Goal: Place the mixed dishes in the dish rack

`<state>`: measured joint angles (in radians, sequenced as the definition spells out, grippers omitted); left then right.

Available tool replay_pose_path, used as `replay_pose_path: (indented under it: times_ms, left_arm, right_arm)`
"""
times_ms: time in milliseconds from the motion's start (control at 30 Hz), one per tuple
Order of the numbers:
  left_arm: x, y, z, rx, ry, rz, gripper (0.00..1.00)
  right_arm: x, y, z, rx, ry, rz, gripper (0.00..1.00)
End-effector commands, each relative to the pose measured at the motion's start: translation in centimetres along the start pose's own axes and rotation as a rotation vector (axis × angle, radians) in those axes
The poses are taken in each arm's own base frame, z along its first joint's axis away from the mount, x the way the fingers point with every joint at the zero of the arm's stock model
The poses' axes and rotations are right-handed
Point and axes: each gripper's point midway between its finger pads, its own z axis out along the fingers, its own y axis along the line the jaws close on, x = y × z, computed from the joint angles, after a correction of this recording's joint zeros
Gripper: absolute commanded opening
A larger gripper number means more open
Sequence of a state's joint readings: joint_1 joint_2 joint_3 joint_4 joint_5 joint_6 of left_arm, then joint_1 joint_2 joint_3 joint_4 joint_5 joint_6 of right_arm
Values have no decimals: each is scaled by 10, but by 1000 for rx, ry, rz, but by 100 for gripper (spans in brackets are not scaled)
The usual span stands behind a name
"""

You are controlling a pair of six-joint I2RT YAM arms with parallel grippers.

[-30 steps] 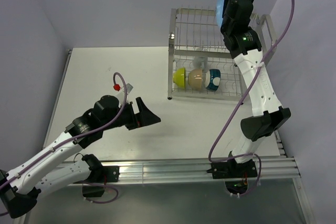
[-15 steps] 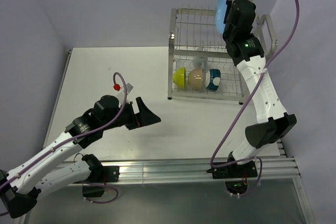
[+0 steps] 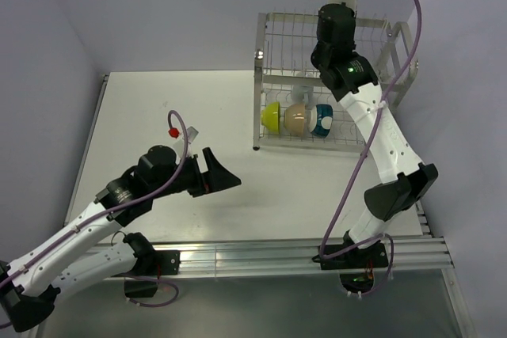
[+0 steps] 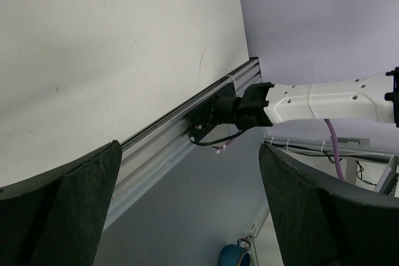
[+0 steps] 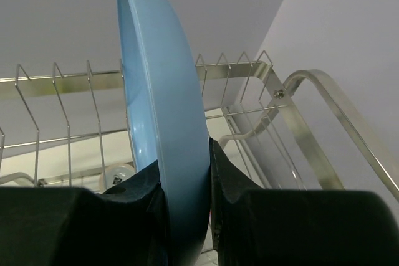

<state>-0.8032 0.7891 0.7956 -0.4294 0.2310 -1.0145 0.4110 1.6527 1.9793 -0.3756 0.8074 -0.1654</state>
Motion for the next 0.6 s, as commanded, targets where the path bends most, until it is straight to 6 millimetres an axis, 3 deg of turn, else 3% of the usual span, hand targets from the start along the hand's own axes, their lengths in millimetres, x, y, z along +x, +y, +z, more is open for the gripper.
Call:
replay_pose_path:
  times_ms: [0, 167, 267, 333, 367, 567]
  left_arm:
    - [-1, -7, -6, 32, -15, 15, 99]
    - [-1, -6, -10, 34, -23, 19, 99]
    - [0, -4, -10, 33, -22, 16, 99]
    - [2, -3, -11, 32, -20, 16, 99]
    - [2, -3, -11, 32, -20, 16, 99]
    - [4, 0, -12, 36, -26, 6, 99]
  right_arm:
    - [-3, 16, -8, 15, -4, -22, 0]
    - [10, 30, -7, 16, 27, -56, 0]
    - [15, 30, -10, 6, 39, -33, 9]
    - [18, 30, -13, -9, 43, -18, 22]
    - [19, 29, -14, -11, 45, -14, 33]
    - [32, 23, -19, -8, 68, -17, 62]
